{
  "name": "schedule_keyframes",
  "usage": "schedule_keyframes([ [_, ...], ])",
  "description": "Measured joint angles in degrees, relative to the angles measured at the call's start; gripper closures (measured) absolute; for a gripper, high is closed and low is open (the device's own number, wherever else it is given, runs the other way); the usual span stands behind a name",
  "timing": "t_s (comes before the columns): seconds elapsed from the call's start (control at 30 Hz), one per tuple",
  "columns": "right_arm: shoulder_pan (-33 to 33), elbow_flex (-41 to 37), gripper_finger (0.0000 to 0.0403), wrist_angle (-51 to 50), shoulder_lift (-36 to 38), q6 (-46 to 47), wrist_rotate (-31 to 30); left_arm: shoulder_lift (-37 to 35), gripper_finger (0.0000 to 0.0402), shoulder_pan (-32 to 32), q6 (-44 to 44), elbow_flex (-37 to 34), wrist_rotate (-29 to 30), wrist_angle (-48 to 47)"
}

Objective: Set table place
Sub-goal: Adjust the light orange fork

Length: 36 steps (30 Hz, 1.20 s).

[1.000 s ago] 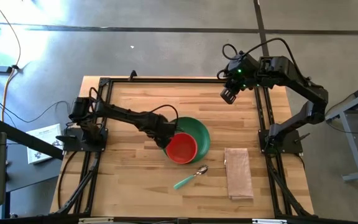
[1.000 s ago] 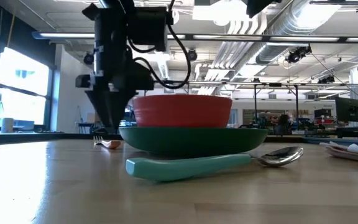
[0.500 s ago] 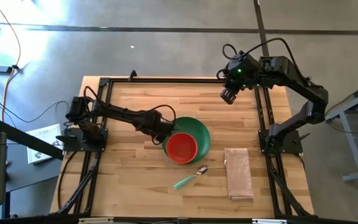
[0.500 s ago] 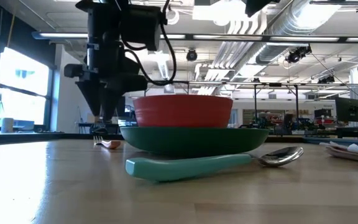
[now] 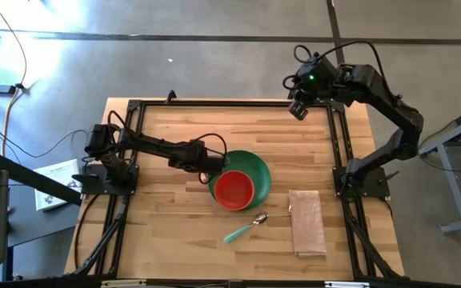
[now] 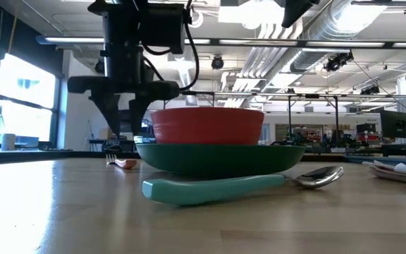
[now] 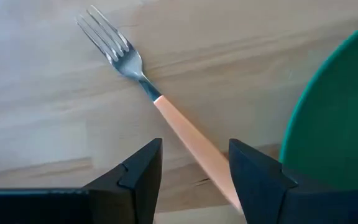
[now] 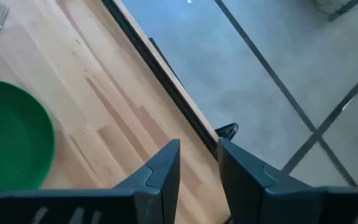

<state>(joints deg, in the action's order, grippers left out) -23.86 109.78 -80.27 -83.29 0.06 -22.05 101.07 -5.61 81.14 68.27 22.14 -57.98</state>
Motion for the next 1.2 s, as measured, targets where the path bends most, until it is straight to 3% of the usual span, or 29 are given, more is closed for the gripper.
schedule_keyframes([
  [0.5,-1.3,0.0,0.0304,2.2,0.0,-11.3,6.2,6.7,0.0231,0.0,15.7,0.0,-1.6,0.9],
  [1.2,-1.3,0.0,0.0304,4.9,0.0,-14.8,10.5,9.7,0.0231,-0.8,22.6,0.1,-0.3,3.0],
])
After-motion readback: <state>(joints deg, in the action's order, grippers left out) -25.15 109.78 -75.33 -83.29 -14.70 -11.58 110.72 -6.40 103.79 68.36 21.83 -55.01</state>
